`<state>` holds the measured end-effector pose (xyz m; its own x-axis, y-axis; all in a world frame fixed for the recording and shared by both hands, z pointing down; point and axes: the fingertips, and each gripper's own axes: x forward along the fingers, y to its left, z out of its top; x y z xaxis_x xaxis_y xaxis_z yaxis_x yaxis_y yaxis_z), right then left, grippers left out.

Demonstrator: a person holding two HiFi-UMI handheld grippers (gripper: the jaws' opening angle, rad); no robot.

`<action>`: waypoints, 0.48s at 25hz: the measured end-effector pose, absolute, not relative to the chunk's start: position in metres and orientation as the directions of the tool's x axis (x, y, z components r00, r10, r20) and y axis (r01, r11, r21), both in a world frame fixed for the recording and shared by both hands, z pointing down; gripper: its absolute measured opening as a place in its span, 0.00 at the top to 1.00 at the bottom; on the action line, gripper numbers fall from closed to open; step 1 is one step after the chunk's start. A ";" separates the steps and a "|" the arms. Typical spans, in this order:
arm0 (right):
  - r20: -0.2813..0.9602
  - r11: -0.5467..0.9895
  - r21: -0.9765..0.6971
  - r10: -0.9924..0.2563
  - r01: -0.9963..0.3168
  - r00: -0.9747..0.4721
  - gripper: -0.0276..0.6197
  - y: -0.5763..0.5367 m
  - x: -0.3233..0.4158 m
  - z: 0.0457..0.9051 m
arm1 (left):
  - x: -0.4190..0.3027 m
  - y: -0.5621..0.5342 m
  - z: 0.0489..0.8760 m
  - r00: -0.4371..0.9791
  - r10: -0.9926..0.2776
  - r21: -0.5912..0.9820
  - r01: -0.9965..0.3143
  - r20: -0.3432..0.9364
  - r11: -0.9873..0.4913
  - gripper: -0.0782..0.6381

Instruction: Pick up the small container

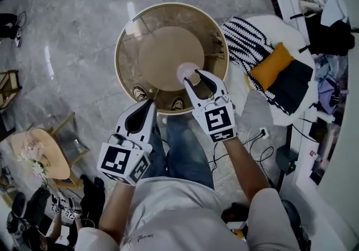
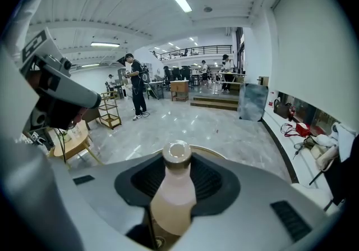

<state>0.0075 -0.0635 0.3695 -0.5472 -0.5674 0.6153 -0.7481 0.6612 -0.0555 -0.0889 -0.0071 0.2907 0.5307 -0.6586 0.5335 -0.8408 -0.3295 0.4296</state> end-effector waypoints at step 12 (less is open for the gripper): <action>0.592 0.708 -0.078 -0.534 -0.702 -0.604 0.73 -0.046 0.000 0.320 | -0.094 0.008 0.265 0.507 -0.679 0.397 -0.857 0.531 -0.328 0.87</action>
<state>0.0003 -0.0456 0.3205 -0.6040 -0.5340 0.5917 -0.7021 0.7078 -0.0779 -0.0938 0.0082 0.2651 0.5066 -0.6791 0.5313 -0.8569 -0.3284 0.3973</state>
